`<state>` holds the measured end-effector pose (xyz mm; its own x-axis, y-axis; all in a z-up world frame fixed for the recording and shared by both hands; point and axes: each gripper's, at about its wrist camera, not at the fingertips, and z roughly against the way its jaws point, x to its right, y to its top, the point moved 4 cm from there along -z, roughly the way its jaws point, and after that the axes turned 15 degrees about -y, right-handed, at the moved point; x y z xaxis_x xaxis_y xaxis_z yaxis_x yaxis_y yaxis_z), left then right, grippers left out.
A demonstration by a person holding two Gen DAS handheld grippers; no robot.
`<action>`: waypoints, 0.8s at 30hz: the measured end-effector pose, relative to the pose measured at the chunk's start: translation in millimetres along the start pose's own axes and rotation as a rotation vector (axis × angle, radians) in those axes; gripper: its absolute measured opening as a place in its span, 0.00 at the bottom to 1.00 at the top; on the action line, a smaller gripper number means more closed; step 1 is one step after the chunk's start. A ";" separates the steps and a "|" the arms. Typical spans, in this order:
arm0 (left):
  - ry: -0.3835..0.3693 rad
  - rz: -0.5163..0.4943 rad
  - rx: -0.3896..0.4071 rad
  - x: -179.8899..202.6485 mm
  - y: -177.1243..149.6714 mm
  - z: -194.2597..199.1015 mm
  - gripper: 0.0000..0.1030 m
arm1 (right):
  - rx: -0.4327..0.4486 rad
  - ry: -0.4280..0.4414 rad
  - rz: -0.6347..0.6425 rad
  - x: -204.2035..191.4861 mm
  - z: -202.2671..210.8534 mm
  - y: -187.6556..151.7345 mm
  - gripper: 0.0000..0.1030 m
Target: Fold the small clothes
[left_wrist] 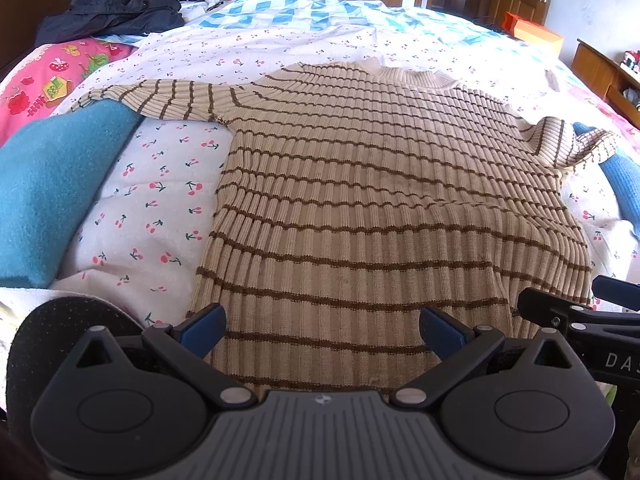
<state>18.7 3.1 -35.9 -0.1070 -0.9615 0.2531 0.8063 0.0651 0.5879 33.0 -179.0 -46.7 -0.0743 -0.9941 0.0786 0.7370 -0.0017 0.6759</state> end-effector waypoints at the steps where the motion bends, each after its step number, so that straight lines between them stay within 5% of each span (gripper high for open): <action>1: -0.001 0.000 0.001 -0.2 0.2 0.3 1.00 | 0.000 0.000 0.000 -0.2 0.1 -0.1 0.96; 24: -0.005 -0.026 0.004 5.3 2.6 -0.8 1.00 | 0.011 0.016 -0.033 5.9 0.5 2.7 0.92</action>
<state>20.6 -2.0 -33.7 -0.1309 -0.9617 0.2410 0.8009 0.0407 0.5974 34.2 -184.8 -44.0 -0.0872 -0.9952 0.0444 0.7270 -0.0331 0.6858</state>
